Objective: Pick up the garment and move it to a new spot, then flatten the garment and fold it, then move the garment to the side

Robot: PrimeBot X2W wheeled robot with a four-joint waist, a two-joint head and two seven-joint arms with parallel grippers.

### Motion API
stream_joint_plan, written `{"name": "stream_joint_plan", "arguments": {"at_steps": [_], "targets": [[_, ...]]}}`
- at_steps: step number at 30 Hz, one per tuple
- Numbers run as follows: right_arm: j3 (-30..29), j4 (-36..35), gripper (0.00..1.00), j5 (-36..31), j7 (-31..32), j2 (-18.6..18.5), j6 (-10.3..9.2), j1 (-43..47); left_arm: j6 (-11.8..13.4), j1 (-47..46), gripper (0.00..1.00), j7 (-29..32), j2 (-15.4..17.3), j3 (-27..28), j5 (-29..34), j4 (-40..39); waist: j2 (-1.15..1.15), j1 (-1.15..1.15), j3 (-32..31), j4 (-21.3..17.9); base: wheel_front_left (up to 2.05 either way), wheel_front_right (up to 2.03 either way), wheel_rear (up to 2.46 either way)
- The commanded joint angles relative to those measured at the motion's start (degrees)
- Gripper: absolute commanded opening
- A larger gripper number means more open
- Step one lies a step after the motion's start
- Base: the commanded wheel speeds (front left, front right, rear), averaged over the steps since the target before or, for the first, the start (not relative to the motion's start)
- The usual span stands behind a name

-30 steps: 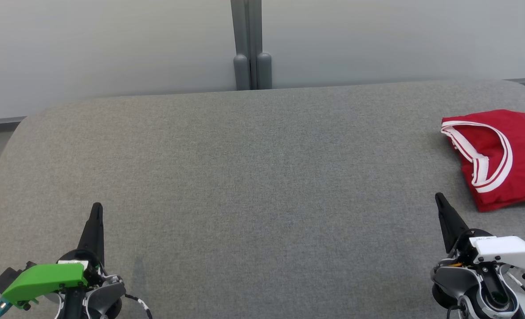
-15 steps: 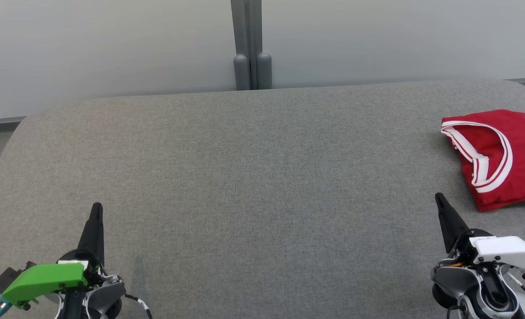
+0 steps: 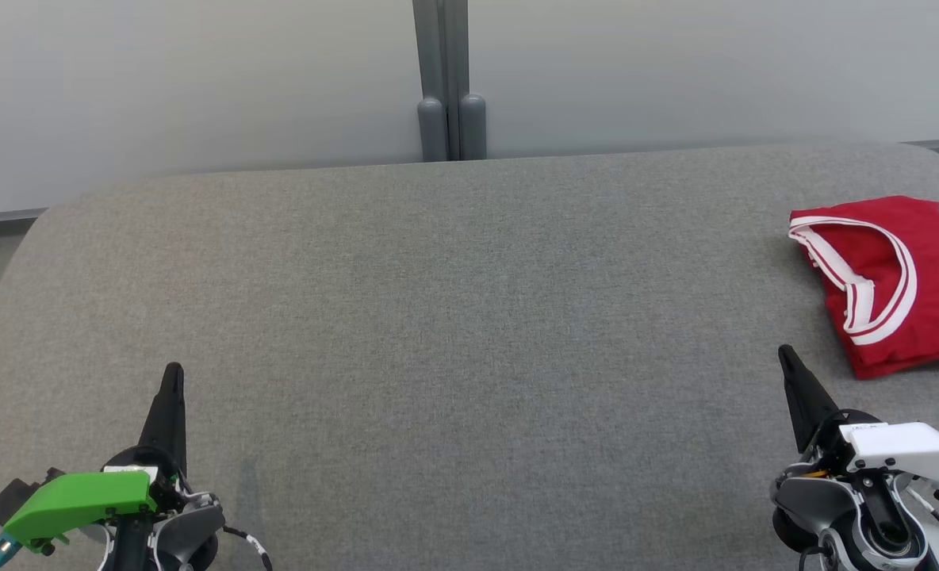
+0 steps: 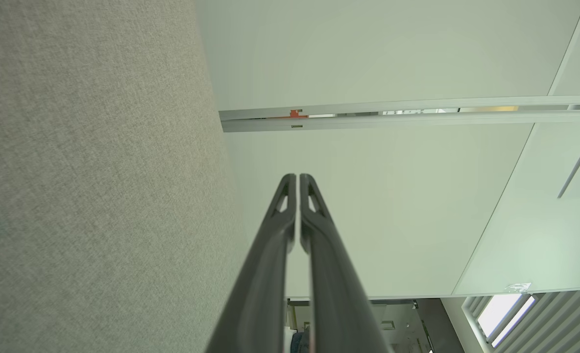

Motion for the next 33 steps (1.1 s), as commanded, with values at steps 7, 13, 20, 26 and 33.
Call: {"name": "stream_joint_plan", "arguments": {"at_steps": [7,13,20,26,33], "targets": [[-0.1,-0.3,0.00,0.4,0.2,0.0,0.02,-0.3,-0.3,-0.6,0.00,0.2,0.4,0.1,0.0,-0.1,0.00,0.00,0.0,0.0,0.00,0.00,0.00],[-0.1,-0.3,0.00,0.4,0.2,0.0,0.02,-0.3,-0.3,-0.6,0.00,0.2,0.4,0.1,0.0,-0.1,0.00,0.00,0.0,0.0,0.00,0.00,0.00],[-0.1,-0.3,0.00,0.4,0.2,0.0,0.02,-0.3,-0.3,-0.6,0.00,0.2,0.4,0.1,0.0,-0.1,0.00,0.00,0.0,0.0,0.00,0.00,0.00],[-0.1,-0.3,0.00,0.4,0.2,0.0,0.02,-0.3,-0.3,-0.6,0.00,0.2,0.4,0.1,0.0,-0.1,0.00,0.00,0.0,0.0,0.00,0.00,0.00],[-0.1,-0.3,0.00,0.4,0.2,0.0,0.02,-0.3,-0.3,-0.6,0.00,0.2,0.4,0.1,0.0,-0.1,0.00,0.00,0.0,0.0,0.00,0.00,0.00]]}}
